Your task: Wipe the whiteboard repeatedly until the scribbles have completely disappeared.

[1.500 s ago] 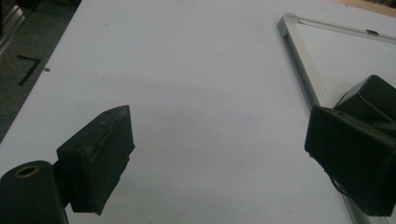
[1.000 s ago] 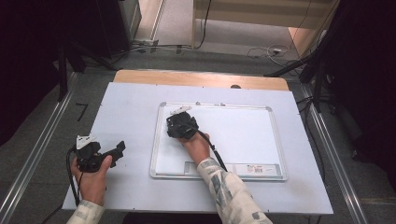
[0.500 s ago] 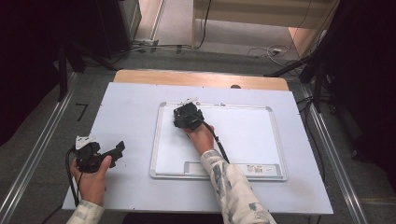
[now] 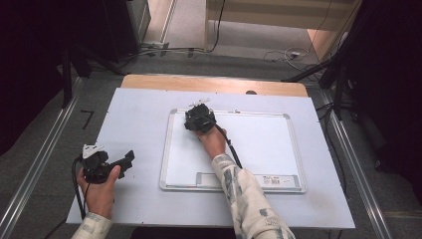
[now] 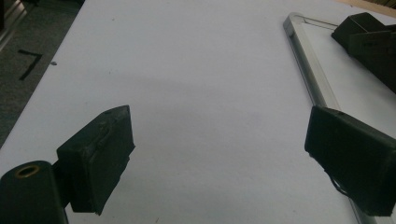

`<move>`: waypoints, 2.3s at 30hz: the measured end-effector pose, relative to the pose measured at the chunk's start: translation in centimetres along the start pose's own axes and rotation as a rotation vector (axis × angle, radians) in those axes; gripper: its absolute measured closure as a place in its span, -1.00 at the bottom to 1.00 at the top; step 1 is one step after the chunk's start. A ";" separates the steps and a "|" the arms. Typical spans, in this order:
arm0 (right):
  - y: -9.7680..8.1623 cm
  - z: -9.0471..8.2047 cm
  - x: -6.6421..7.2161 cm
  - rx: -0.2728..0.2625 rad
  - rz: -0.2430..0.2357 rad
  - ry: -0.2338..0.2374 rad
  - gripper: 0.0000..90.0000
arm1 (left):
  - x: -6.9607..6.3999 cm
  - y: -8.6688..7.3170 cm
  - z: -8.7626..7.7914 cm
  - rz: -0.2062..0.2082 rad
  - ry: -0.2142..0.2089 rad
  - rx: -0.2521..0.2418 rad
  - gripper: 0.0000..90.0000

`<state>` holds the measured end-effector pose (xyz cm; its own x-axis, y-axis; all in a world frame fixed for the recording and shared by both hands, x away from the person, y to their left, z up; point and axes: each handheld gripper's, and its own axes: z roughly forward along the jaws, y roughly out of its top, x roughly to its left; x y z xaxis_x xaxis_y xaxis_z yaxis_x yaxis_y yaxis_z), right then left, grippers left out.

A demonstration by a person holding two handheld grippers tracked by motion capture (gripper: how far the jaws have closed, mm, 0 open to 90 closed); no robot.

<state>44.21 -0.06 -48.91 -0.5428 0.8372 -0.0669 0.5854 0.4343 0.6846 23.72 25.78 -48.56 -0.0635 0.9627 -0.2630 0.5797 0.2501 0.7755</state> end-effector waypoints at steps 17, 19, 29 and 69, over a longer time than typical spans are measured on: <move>-0.4 -0.6 3.9 -0.003 -0.089 0.067 -0.16 | 0.0 0.1 -0.1 0.002 -0.001 -0.004 -0.81; -0.3 -0.4 3.1 -0.004 -0.074 0.052 -0.16 | 0.2 0.0 -0.1 -0.003 0.001 -0.003 -0.81; -0.6 -0.8 1.0 0.011 -0.027 0.028 -0.15 | 0.5 -0.1 -0.5 -0.014 0.013 -0.005 -0.81; -2.4 -7.0 5.1 -0.061 -0.108 0.125 -0.15 | 0.1 -0.1 -0.3 -0.002 0.009 -0.001 -0.81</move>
<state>35.81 0.84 -45.87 -0.6735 0.7372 -0.0537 0.4844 0.4951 0.7212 23.44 25.85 -48.51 -0.0717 0.9632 -0.2592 0.5787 0.2519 0.7757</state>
